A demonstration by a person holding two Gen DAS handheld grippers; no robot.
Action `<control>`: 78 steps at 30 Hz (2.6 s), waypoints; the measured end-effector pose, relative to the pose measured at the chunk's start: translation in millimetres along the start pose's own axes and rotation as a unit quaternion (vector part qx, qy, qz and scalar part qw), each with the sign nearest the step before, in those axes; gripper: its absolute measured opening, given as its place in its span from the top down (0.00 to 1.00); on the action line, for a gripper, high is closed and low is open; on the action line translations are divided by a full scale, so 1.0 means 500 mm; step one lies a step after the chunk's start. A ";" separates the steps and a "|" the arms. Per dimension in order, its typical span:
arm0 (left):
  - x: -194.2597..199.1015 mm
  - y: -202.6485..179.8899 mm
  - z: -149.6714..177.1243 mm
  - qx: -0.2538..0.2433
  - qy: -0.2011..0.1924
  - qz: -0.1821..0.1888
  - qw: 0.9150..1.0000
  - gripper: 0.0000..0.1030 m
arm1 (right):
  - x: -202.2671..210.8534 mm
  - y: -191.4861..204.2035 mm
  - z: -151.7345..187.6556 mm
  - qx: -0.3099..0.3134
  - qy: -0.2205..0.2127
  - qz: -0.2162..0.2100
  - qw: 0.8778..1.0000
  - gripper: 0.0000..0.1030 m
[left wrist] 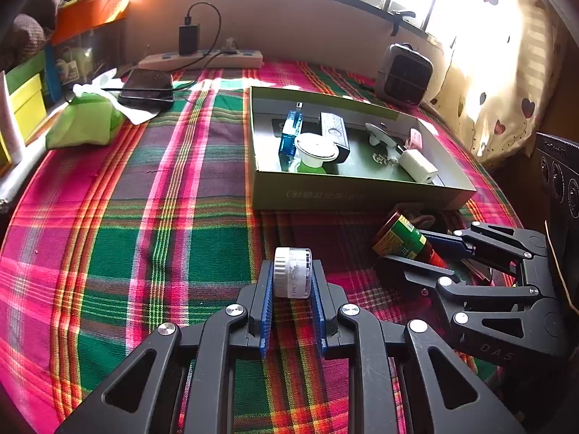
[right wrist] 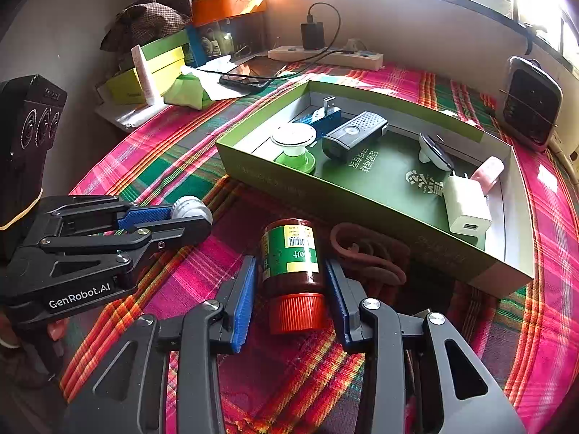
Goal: Organize rigid objects
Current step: 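Close right gripper around red-capped brown jar, then carry white cap with left gripper while right gripper carries jar into green box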
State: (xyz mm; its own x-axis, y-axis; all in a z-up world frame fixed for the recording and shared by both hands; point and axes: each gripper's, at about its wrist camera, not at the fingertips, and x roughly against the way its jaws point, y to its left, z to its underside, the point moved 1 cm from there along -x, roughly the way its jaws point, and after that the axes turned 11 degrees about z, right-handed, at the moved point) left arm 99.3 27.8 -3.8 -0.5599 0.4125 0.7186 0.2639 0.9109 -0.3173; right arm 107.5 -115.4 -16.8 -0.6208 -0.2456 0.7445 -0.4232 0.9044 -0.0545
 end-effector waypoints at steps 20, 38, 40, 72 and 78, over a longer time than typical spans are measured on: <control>0.001 -0.002 0.000 -0.002 0.001 -0.004 1.000 0.82 | 0.001 -0.001 0.001 -0.002 0.000 0.001 1.000 0.67; 0.031 -0.014 -0.023 -0.007 -0.018 0.008 1.000 0.83 | 0.030 -0.022 -0.008 -0.020 -0.018 0.002 1.000 0.67; 0.035 -0.017 -0.031 -0.008 -0.022 0.013 1.000 0.83 | 0.036 -0.027 -0.011 -0.024 -0.024 0.003 0.999 0.67; -0.019 -0.014 -0.168 -0.024 -0.030 0.018 0.999 0.83 | 0.011 -0.151 -0.102 -0.097 -0.034 0.060 0.993 0.67; -0.034 -0.008 -0.173 -0.019 -0.025 0.015 0.999 0.83 | -0.027 -0.151 -0.125 -0.099 -0.023 0.055 0.993 0.67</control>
State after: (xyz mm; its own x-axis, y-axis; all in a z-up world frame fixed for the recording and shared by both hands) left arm 175.7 16.2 39.0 -0.5899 0.4403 0.6769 0.3094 0.8975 -0.3142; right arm 189.1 -158.7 18.9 -0.6876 -0.1536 0.7097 -0.2165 0.9763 0.0016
